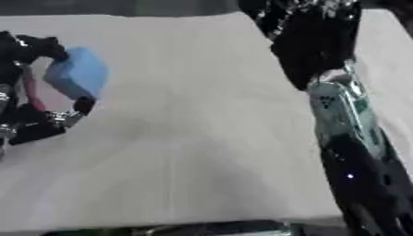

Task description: Pick up the objects with one hand, pass them to the other hand, and then place them into the box on the other side of the table.

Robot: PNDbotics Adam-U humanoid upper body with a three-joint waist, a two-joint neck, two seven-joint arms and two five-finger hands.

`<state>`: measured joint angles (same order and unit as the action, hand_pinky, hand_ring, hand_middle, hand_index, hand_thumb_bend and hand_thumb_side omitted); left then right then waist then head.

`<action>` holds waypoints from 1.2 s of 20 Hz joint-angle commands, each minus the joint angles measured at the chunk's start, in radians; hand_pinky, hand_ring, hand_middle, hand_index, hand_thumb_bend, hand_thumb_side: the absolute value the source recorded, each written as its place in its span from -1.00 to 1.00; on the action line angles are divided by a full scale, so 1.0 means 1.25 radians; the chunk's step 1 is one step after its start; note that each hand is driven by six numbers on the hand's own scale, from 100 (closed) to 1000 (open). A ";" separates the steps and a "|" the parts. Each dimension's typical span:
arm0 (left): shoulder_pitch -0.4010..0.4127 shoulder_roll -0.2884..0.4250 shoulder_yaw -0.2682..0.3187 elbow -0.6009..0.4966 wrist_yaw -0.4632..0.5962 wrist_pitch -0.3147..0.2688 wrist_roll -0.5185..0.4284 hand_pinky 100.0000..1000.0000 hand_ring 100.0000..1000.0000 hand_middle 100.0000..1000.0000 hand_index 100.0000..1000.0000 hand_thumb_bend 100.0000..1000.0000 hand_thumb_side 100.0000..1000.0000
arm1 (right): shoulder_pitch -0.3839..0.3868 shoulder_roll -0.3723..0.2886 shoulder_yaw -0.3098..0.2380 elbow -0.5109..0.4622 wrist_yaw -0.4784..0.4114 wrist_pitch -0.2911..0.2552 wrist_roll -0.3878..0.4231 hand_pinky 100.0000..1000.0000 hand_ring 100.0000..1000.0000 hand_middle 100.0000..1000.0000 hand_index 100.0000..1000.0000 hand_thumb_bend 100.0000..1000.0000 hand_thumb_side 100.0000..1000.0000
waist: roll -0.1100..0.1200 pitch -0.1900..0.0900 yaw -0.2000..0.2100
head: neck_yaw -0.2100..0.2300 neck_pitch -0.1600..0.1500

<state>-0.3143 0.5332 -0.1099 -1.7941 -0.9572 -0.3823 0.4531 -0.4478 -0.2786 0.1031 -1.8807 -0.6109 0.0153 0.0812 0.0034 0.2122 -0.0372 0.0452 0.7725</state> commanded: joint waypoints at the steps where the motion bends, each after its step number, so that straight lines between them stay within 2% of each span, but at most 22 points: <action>1: 0.001 0.074 0.057 0.044 -0.035 0.089 -0.013 0.17 0.18 -0.23 0.84 -0.07 -1.00 | 0.011 -0.012 -0.015 0.017 0.069 -0.026 0.032 0.86 0.22 0.61 0.77 -0.15 0.15 | 0.004 -0.019 -0.004 | 0.036 -0.002; 3: 0.002 0.104 0.082 0.091 -0.066 0.142 -0.035 0.13 0.17 -0.23 0.83 0.06 -1.00 | 0.025 -0.008 -0.021 0.031 0.092 -0.033 0.044 0.86 0.21 0.61 0.76 -0.15 0.14 | 0.006 -0.023 -0.008 | 0.051 -0.002; 6: -0.001 0.144 0.107 0.178 -0.110 0.206 -0.071 0.11 0.18 -0.26 0.84 0.12 -1.00 | 0.042 -0.004 -0.025 0.046 0.114 -0.038 0.057 0.86 0.20 0.60 0.76 -0.16 0.14 | 0.007 -0.028 -0.012 | 0.062 -0.002; 9: -0.013 0.169 0.125 0.268 -0.150 0.250 -0.119 0.11 0.25 -0.09 0.88 0.14 -0.98 | 0.052 -0.001 -0.028 0.059 0.128 -0.038 0.062 0.86 0.19 0.60 0.75 -0.16 0.14 | 0.008 -0.032 -0.015 | 0.064 -0.002; 11: -0.019 0.176 0.137 0.308 -0.167 0.276 -0.145 0.17 0.39 0.22 0.92 0.12 -0.87 | 0.057 0.000 -0.030 0.065 0.135 -0.038 0.064 0.85 0.19 0.60 0.75 -0.16 0.14 | 0.008 -0.033 -0.015 | 0.060 -0.002; 12: -0.020 0.177 0.142 0.322 -0.173 0.286 -0.163 0.17 0.43 0.30 0.92 0.11 -0.85 | 0.058 0.000 -0.030 0.068 0.138 -0.038 0.065 0.85 0.18 0.60 0.75 -0.16 0.14 | 0.008 -0.033 -0.015 | 0.059 -0.002; 13: -0.022 0.177 0.149 0.330 -0.178 0.295 -0.181 0.21 0.56 0.56 0.94 0.24 -0.89 | 0.059 -0.001 -0.031 0.070 0.141 -0.038 0.066 0.85 0.18 0.59 0.75 -0.17 0.14 | 0.008 -0.034 -0.015 | 0.056 -0.002; 14: -0.022 0.176 0.157 0.332 -0.181 0.307 -0.195 0.23 0.61 0.64 0.96 0.26 -0.93 | 0.060 -0.001 -0.032 0.072 0.144 -0.039 0.066 0.85 0.18 0.59 0.75 -0.16 0.14 | 0.008 -0.034 -0.015 | 0.053 -0.002; 15: -0.021 0.175 0.164 0.329 -0.181 0.317 -0.204 0.26 0.66 0.71 0.97 0.24 -0.66 | 0.061 -0.001 -0.033 0.074 0.146 -0.039 0.067 0.85 0.18 0.59 0.75 -0.16 0.14 | 0.008 -0.034 -0.014 | 0.050 -0.002; 16: -0.019 0.174 0.169 0.323 -0.179 0.325 -0.211 0.26 0.67 0.72 0.97 0.23 -0.63 | 0.062 -0.001 -0.035 0.077 0.149 -0.039 0.067 0.85 0.18 0.59 0.75 -0.16 0.14 | 0.008 -0.034 -0.014 | 0.047 -0.002; 17: -0.016 0.171 0.175 0.311 -0.170 0.331 -0.211 0.32 0.68 0.72 0.97 0.12 -0.56 | 0.063 -0.003 -0.037 0.078 0.151 -0.041 0.067 0.85 0.18 0.59 0.75 -0.16 0.14 | 0.008 -0.034 -0.013 | 0.043 -0.002; 18: -0.012 0.167 0.181 0.289 -0.153 0.333 -0.205 0.34 0.68 0.71 0.96 0.08 -0.60 | 0.064 -0.007 -0.040 0.080 0.156 -0.043 0.069 0.85 0.17 0.59 0.75 -0.16 0.14 | 0.008 -0.033 -0.012 | 0.039 -0.002; 20: -0.002 0.154 0.188 0.230 -0.095 0.327 -0.186 0.47 0.66 0.62 0.95 -0.23 -0.78 | 0.067 -0.022 -0.048 0.084 0.172 -0.055 0.079 0.86 0.16 0.58 0.75 -0.16 0.14 | 0.008 -0.033 -0.010 | 0.029 -0.002; 21: 0.004 0.147 0.189 0.193 -0.057 0.316 -0.178 0.51 0.64 0.57 0.93 -0.33 -0.81 | 0.068 -0.034 -0.054 0.086 0.188 -0.066 0.090 0.86 0.16 0.58 0.75 -0.16 0.14 | 0.007 -0.033 -0.009 | 0.022 -0.002; 22: 0.011 0.139 0.188 0.157 -0.020 0.303 -0.174 0.58 0.65 0.52 0.92 -0.54 -0.82 | 0.070 -0.047 -0.060 0.088 0.205 -0.080 0.104 0.86 0.15 0.58 0.75 -0.16 0.13 | 0.007 -0.033 -0.007 | 0.016 -0.002; 23: 0.017 0.131 0.187 0.117 0.021 0.285 -0.174 0.61 0.64 0.48 0.91 -0.62 -0.83 | 0.072 -0.063 -0.068 0.090 0.232 -0.101 0.119 0.86 0.15 0.58 0.75 -0.16 0.12 | 0.006 -0.033 -0.006 | 0.007 -0.002; 24: 0.021 0.121 0.185 0.076 0.062 0.266 -0.177 0.66 0.63 0.43 0.90 -0.79 -0.83 | 0.073 -0.081 -0.076 0.093 0.263 -0.125 0.134 0.86 0.15 0.59 0.76 -0.16 0.10 | 0.005 -0.033 -0.005 | -0.003 -0.002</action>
<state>-0.2818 0.6708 0.1086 -1.6320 -0.9337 -0.0300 0.2275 -0.3492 -0.3354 0.0257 -1.7562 -0.3161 -0.1143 0.2305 0.0087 0.1933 -0.0446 0.0537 0.7725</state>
